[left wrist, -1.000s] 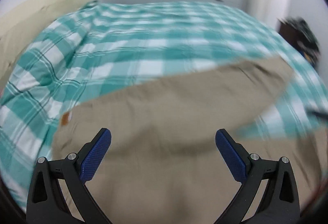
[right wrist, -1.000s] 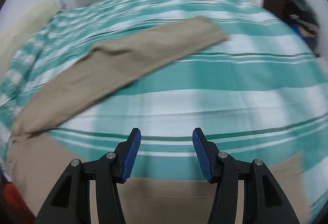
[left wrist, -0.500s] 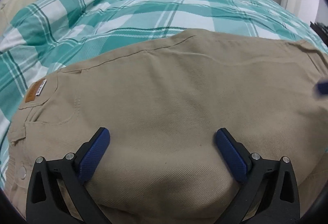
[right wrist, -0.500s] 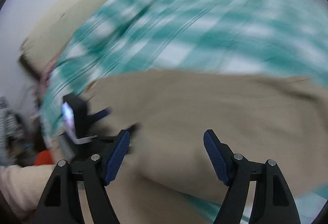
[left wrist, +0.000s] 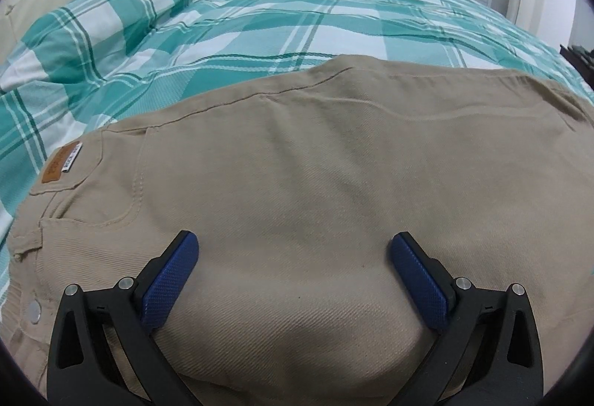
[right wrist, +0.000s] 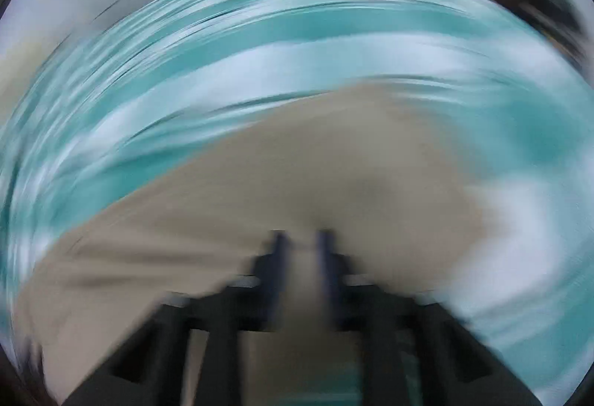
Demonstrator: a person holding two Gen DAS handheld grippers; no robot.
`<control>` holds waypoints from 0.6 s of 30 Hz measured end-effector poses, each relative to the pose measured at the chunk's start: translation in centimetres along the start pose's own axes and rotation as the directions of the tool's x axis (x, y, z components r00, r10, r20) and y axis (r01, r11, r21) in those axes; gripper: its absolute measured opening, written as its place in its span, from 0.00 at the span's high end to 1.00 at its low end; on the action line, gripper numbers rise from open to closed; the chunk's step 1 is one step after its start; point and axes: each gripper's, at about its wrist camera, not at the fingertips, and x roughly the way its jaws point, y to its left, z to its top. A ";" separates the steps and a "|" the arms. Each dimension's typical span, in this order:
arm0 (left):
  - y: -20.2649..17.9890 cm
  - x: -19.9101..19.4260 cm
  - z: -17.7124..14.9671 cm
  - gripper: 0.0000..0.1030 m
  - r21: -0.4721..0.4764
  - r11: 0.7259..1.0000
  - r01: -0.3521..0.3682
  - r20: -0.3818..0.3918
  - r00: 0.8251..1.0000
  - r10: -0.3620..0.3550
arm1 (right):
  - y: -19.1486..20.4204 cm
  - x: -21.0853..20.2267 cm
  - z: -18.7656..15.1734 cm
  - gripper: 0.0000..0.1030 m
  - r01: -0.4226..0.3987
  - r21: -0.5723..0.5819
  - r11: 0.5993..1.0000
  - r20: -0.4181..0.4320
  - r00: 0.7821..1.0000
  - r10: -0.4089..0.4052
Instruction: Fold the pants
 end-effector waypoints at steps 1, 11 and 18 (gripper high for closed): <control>0.0 0.0 0.0 0.00 0.001 1.000 -0.001 -0.001 1.000 0.001 | -2.6 -1.3 -0.1 0.83 0.077 0.046 0.996 0.011 0.997 -0.078; -1.1 -4.6 1.1 0.02 -0.014 0.998 0.067 -0.090 0.994 -0.068 | 0.7 -18.2 -18.6 0.26 -0.307 -0.246 0.919 -0.016 0.950 0.313; -7.9 -11.9 -7.0 0.01 0.214 0.943 0.256 -0.225 0.952 -0.207 | 10.0 -20.6 -34.6 0.26 -0.479 -0.469 0.742 -0.243 0.878 0.414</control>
